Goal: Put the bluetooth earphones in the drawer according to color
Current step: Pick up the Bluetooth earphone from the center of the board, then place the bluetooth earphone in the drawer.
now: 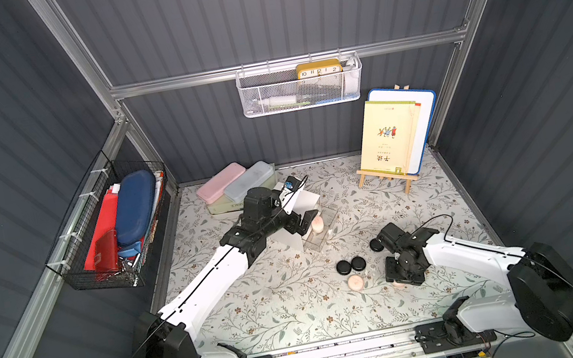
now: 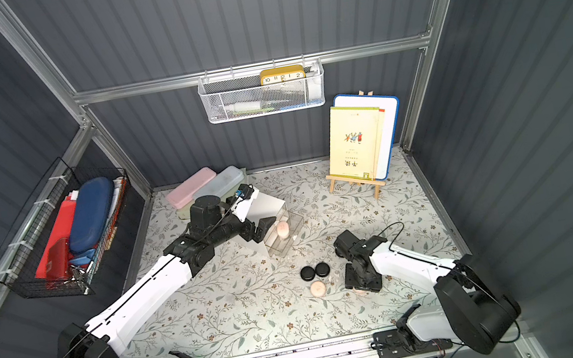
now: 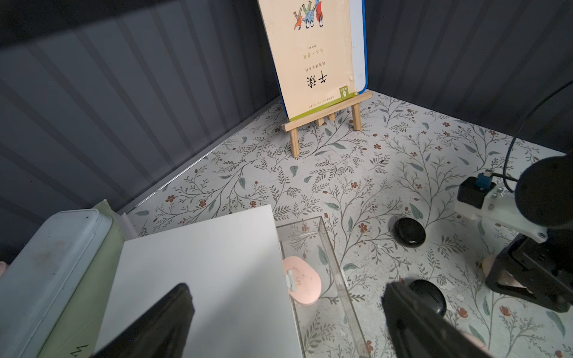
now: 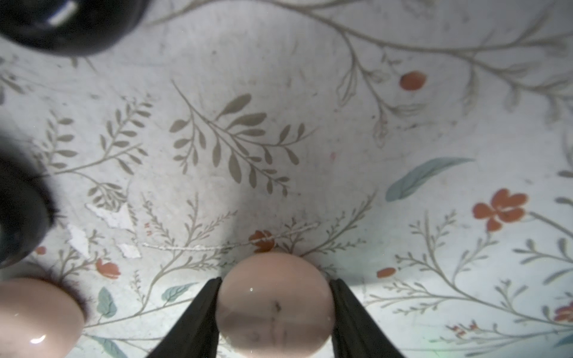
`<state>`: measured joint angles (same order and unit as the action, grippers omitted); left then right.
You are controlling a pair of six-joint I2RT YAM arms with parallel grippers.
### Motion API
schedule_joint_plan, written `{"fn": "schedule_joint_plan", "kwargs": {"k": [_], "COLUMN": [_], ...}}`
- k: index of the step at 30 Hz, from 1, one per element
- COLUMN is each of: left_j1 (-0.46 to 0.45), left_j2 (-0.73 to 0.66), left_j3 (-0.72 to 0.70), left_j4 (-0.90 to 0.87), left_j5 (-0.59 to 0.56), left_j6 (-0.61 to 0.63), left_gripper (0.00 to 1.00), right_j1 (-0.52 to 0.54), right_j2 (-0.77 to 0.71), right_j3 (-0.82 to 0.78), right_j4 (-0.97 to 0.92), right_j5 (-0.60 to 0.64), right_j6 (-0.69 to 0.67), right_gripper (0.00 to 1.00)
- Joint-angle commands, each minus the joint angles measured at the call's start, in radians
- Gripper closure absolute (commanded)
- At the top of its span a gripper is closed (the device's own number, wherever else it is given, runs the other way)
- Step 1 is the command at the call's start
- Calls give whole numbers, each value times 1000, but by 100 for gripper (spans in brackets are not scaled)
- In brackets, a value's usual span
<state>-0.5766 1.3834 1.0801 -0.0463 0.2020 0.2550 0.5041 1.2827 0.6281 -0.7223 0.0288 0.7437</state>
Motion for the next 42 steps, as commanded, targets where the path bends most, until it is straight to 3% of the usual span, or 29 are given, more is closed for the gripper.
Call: {"fn": "schedule_joint_plan", "kwargs": {"k": [1, 9, 17, 26, 42], "left_j1": [-5, -5, 10, 90, 178], "left_j2": [-4, -22, -50, -90, -99], "left_j3": [19, 30, 36, 22, -13], "left_j4": [-16, -28, -57, -45, -14], "left_j5": [19, -2, -33, 2, 34], "left_j6": [22, 0, 0, -3, -10], "left_gripper": [1, 1, 1, 1, 1], "right_j1": [0, 0, 0, 10, 46], "right_j2": [-42, -49, 18, 127, 258], "right_j3": [-1, 72, 217, 383, 586], "right_j4": [-18, -29, -22, -4, 153], "right_j5": [39, 54, 38, 12, -50], "right_j6": [11, -34, -95, -172, -233], "right_gripper": [73, 100, 100, 100, 100]}}
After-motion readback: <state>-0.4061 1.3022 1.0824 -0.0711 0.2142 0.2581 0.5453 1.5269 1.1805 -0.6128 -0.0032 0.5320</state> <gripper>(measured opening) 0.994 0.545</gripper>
